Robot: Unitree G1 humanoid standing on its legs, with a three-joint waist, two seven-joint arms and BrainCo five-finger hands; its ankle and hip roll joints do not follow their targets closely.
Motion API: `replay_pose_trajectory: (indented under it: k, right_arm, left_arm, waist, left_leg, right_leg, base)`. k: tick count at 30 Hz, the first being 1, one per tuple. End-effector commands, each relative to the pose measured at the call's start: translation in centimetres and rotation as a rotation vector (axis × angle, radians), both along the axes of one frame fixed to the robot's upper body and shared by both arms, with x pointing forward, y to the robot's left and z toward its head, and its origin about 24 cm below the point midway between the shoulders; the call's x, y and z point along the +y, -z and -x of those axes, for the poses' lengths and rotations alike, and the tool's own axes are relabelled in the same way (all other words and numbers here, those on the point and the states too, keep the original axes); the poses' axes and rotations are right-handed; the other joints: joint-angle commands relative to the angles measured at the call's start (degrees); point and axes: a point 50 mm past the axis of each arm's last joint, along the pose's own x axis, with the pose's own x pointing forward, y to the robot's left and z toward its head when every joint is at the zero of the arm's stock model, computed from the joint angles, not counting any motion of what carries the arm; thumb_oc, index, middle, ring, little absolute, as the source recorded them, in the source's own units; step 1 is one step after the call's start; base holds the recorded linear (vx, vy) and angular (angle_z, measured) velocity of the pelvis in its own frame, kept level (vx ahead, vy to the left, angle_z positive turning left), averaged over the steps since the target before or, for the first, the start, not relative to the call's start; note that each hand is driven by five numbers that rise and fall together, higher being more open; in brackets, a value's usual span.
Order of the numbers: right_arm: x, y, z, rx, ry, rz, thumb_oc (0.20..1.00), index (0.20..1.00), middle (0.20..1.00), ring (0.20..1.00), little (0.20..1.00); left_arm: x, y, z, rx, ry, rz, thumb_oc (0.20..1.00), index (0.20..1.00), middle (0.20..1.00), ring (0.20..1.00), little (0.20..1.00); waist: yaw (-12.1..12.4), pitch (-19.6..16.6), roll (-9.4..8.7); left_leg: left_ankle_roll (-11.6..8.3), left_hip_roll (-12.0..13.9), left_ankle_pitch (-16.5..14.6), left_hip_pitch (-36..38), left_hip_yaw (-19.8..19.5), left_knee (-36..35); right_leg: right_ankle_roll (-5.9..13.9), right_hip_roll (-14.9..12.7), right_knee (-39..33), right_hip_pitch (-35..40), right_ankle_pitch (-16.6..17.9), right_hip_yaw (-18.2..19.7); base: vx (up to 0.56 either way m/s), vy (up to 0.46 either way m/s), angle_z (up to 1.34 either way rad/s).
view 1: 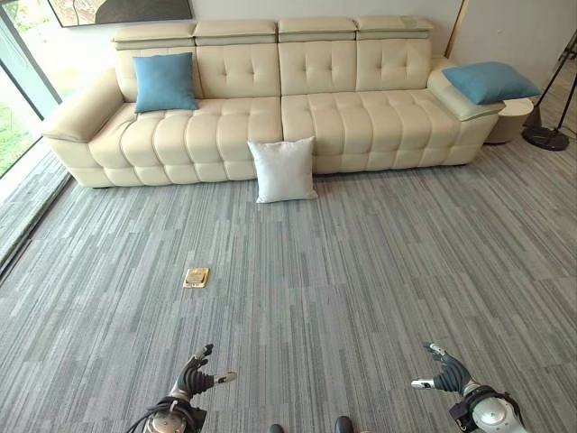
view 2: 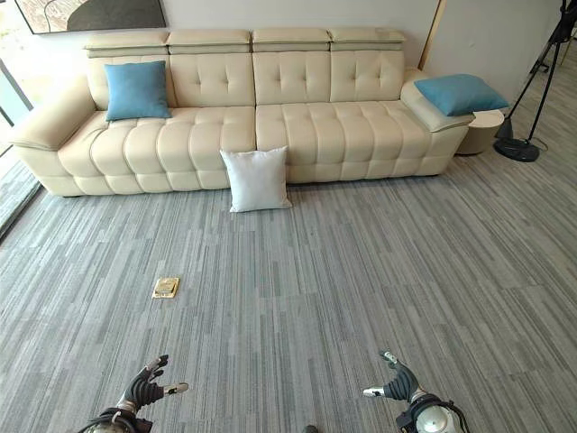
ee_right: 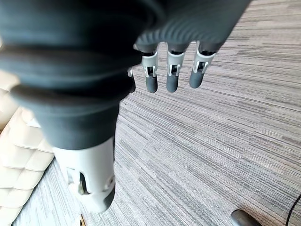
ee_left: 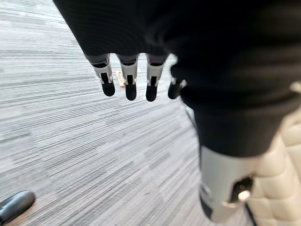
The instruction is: Pick up all the scattered cushions and arrange them neatly on the sofa.
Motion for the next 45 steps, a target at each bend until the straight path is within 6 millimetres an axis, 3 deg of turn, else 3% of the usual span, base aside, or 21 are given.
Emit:
replay_pose_trajectory:
  k: [1, 10, 16, 21, 24, 26, 27, 28, 30, 34, 36, 37, 38, 39, 40, 43, 45]
  right_arm:
    - [-0.2, -0.8, -1.3, -0.065, 0.044, -0.046, 1.0, 1.0, 1.0, 1.0, 1.0]
    - [-0.5, -0.4, -1.1, -0.085, 0.181, -0.124, 1.0, 1.0, 1.0, 1.0, 1.0]
    - [0.2, -1.0, -2.9, -0.136, 0.201, -0.16, 1.0, 1.0, 1.0, 1.0, 1.0]
    - [1.5, -1.6, -4.6, -0.174, 0.171, -0.187, 1.0, 1.0, 1.0, 1.0, 1.0]
    - [2.2, -1.6, -5.2, -0.172, 0.142, -0.193, 1.0, 1.0, 1.0, 1.0, 1.0]
    - [2.5, -1.7, -5.3, -0.173, 0.125, -0.195, 1.0, 1.0, 1.0, 1.0, 1.0]
    - [2.7, -1.8, -5.4, -0.173, 0.099, -0.172, 1.0, 1.0, 1.0, 1.0, 1.0]
    - [2.7, -1.8, -5.4, -0.173, 0.099, -0.172, 1.0, 1.0, 1.0, 1.0, 1.0]
    - [2.8, -1.7, -5.4, -0.163, 0.073, -0.149, 1.0, 1.0, 1.0, 1.0, 1.0]
    - [2.7, -1.7, -5.0, -0.156, 0.058, -0.141, 1.0, 1.0, 1.0, 1.0, 1.0]
    - [2.5, -1.6, -4.7, -0.15, 0.059, -0.132, 1.0, 1.0, 1.0, 1.0, 1.0]
    - [2.2, -1.5, -4.4, -0.149, 0.068, -0.124, 1.0, 1.0, 1.0, 1.0, 1.0]
    - [1.9, -1.4, -3.8, -0.144, 0.078, -0.132, 1.0, 1.0, 1.0, 1.0, 1.0]
    - [1.5, -1.4, -3.6, -0.145, 0.098, -0.131, 1.0, 1.0, 1.0, 1.0, 1.0]
    - [1.2, -1.3, -3.5, -0.145, 0.125, -0.134, 1.0, 1.0, 1.0, 1.0, 1.0]
    - [1.0, -1.6, -3.7, -0.162, 0.133, -0.134, 1.0, 1.0, 1.0, 1.0, 1.0]
    - [1.3, -1.7, -3.9, -0.169, 0.121, -0.132, 1.0, 1.0, 1.0, 1.0, 1.0]
  left_arm:
    - [1.3, -1.3, -1.8, -0.098, -0.064, -0.016, 1.0, 1.0, 1.0, 1.0, 1.0]
    - [1.0, -1.8, -2.3, -0.141, -0.088, 0.015, 1.0, 1.0, 1.0, 1.0, 1.0]
    - [0.8, -2.5, -3.5, -0.196, -0.097, 0.032, 1.0, 1.0, 1.0, 1.0, 1.0]
    - [0.4, -3.1, -4.5, -0.231, -0.08, 0.045, 1.0, 1.0, 1.0, 1.0, 1.0]
    - [0.3, -3.6, -5.4, -0.251, -0.06, 0.039, 1.0, 1.0, 1.0, 1.0, 1.0]
    - [0.0, -3.7, -5.7, -0.257, -0.055, 0.045, 1.0, 1.0, 1.0, 1.0, 1.0]
    - [-0.1, -3.7, -6.0, -0.264, -0.057, 0.048, 1.0, 1.0, 1.0, 1.0, 1.0]
    - [-0.1, -3.7, -6.1, -0.264, -0.057, 0.048, 1.0, 1.0, 1.0, 1.0, 1.0]
    - [-0.4, -3.5, -6.0, -0.253, -0.052, 0.051, 1.0, 1.0, 1.0, 1.0, 1.0]
    - [-1.0, -3.1, -6.0, -0.24, -0.035, 0.061, 1.0, 1.0, 1.0, 1.0, 1.0]
    - [-1.4, -2.8, -5.7, -0.223, -0.034, 0.072, 1.0, 1.0, 1.0, 1.0, 1.0]
    - [-1.7, -2.5, -5.6, -0.213, -0.036, 0.081, 1.0, 1.0, 1.0, 1.0, 1.0]
    - [-2.2, -2.1, -5.2, -0.192, -0.022, 0.095, 1.0, 1.0, 1.0, 1.0, 1.0]
    - [-2.6, -2.0, -5.4, -0.188, -0.001, 0.104, 1.0, 1.0, 1.0, 1.0, 1.0]
    - [-2.9, -2.1, -5.7, -0.19, 0.013, 0.109, 1.0, 1.0, 1.0, 1.0, 1.0]
    - [-3.0, -2.5, -6.0, -0.203, 0.046, 0.101, 1.0, 1.0, 1.0, 1.0, 1.0]
    - [-2.7, -2.7, -6.0, -0.21, 0.046, 0.092, 1.0, 1.0, 1.0, 1.0, 1.0]
  waist:
    - [0.63, -0.22, -2.24]
    - [1.24, 0.8, -2.23]
    - [1.98, 1.86, -2.54]
    - [2.45, 2.35, -2.72]
    - [1.92, 3.43, -2.2]
    - [1.38, 4.01, -1.79]
    - [0.93, 4.63, -1.46]
    - [0.83, 4.7, -1.38]
    - [0.03, 5.2, -1.64]
    - [-1.16, 5.52, -1.53]
    - [-1.24, 5.27, -1.48]
    - [-1.23, 5.11, -1.13]
    - [-1.91, 4.09, -0.74]
    - [-2.1, 4.71, -0.75]
    - [-1.93, 5.27, -1.55]
    - [-0.19, 5.92, -2.94]
    - [0.96, 6.2, -3.55]
  left_leg:
    - [-1.51, -1.21, -5.35, 2.31, 0.98, 2.57]
    - [-1.09, -1.65, -6.25, 0.57, 0.65, 4.52]
    - [-0.06, -2.22, -8.39, -3.1, 1.93, 9.41]
    - [1.66, -3.12, -9.78, -3.83, 2.11, 10.31]
    - [3.04, -3.58, -10.59, -2.43, 1.7, 10.26]
    - [3.09, -3.76, -10.86, -0.77, 1.21, 9.78]
    - [3.06, -4.24, -11.91, 1.61, 0.6, 8.75]
    - [3.04, -4.16, -11.96, 1.7, 0.5, 8.74]
    - [2.41, -4.7, -13.16, 4.2, -0.09, 8.49]
    - [1.23, -5.02, -14.04, 6.66, -1.89, 9.71]
    - [0.3, -4.76, -13.72, 6.94, -2.73, 11.22]
    - [-0.86, -4.08, -12.99, 6.94, -2.8, 12.49]
    - [-3.44, -2.32, -10.02, 6.24, -2.68, 15.02]
    - [-6.07, -0.31, -5.43, 2.28, -1.88, 23.43]
    - [-6.61, 0.88, -1.98, -1.55, -0.96, 27.9]
    - [-3.25, 1.12, -6.99, -9.9, 1.66, 22.01]
    - [-3.18, 1.9, -4.53, -14.09, 1.75, 17.47]
  right_leg:
    - [3.69, -1.2, 0.57, 1.37, -4.31, -2.21]
    - [3.91, -1.77, 1.51, 0.65, -4.61, -2.91]
    - [4.68, -2.78, 4.67, -2.12, -5.24, -1.25]
    - [6.61, -3.67, 12.27, -6.31, -5.63, 0.02]
    - [8.73, -4.93, 23.96, -11.74, -3.43, -0.59]
    - [8.35, -5.27, 26.46, -14.04, -2.88, -1.58]
    - [6.94, -6.49, 22.57, -16.77, -2.65, -4.97]
    - [6.93, -6.45, 22.51, -16.61, -2.68, -5.1]
    - [7.04, -7.48, 15.22, -19.0, -0.85, -8.32]
    - [7.38, -7.52, 13.25, -19.9, 0.37, -8.77]
    - [6.2, -7.07, 14.1, -18.91, 0.6, -8.64]
    - [5.78, -6.64, 14.28, -18.19, 0.32, -9.12]
    - [4.42, -5.73, 13.5, -16.55, -0.67, -9.96]
    - [2.65, -4.53, 12.63, -13.92, -2.28, -10.12]
    - [1.29, -4.1, 11.24, -11.67, -3.82, -9.95]
    - [1.2, -3.52, 8.92, -7.6, -6.49, -8.57]
    - [1.11, -2.7, 7.98, -5.5, -7.62, -7.5]
  base:
    - [0.0, 0.0, 0.0]
    - [0.02, 0.024, 0.03]
    - [0.02, 0.109, -0.17]
    - [0.06, 0.139, -0.26]
    - [0.11, 0.15, -0.31]
    - [0.22, 0.087, -0.06]
    - [0.2, -0.008, 0.0]
    - [0.38, -0.076, 0.14]
    - [0.31, -0.113, 0.05]
    - [0.3, -0.136, 0.23]
    - [0.27, -0.184, 0.57]
    - [0.37, -0.336, 0.76]
    - [0.42, -0.431, 0.81]
    - [0.41, -0.496, 0.76]
    - [0.28, -0.351, 0.65]
    - [0.34, -0.175, -0.24]
    - [0.26, -0.045, -0.24]
